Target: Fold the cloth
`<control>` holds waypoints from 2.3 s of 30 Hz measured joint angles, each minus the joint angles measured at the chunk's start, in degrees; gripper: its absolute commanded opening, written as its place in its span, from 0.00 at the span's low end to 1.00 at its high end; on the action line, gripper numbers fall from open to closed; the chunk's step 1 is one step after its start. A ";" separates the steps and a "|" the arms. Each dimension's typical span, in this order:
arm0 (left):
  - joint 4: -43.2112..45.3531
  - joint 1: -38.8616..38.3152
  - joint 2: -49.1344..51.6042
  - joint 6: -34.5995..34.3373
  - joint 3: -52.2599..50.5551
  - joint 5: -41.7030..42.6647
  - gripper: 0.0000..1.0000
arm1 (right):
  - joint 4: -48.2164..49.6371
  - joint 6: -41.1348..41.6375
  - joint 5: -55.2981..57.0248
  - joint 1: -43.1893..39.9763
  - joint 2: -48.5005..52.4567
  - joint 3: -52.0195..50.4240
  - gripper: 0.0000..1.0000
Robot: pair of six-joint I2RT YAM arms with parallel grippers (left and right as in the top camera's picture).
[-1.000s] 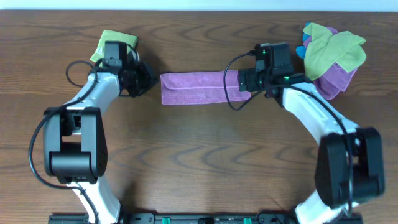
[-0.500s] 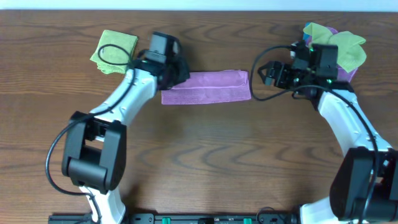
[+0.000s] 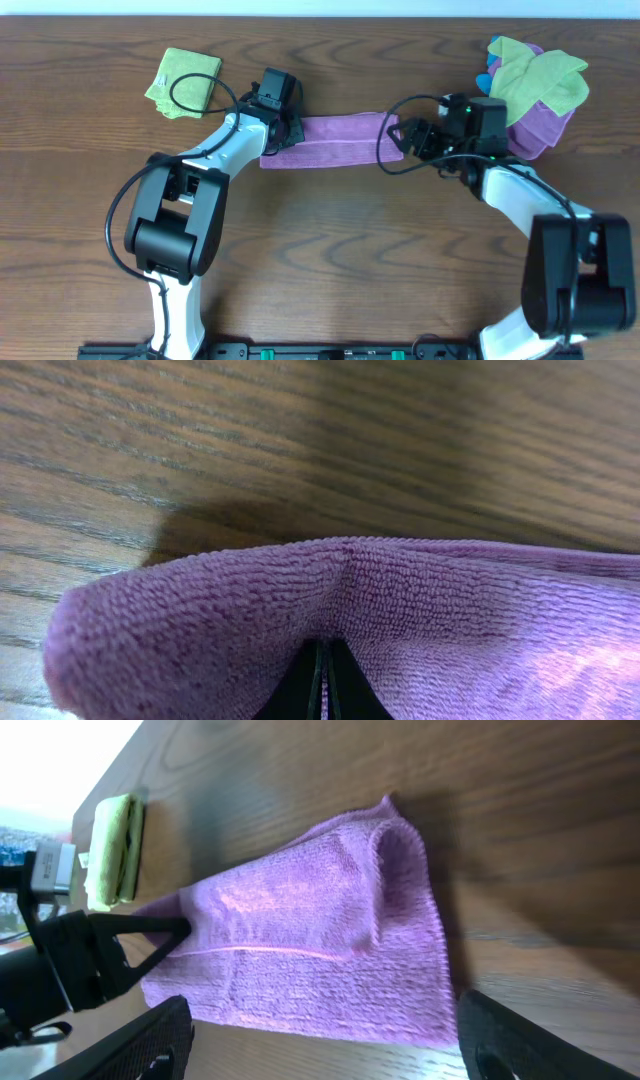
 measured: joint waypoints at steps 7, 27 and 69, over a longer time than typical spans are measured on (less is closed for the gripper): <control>0.09 0.04 0.07 0.04 0.00 -0.22 0.05 | 1.66 3.58 0.28 2.25 4.55 -0.02 0.86; -1.79 0.04 0.07 0.02 0.20 -0.42 0.06 | -4.31 1.77 3.45 -1.42 4.04 0.15 0.82; -1.88 0.04 0.07 0.00 0.22 -0.13 0.05 | 3.87 5.97 12.61 6.34 6.97 0.15 0.40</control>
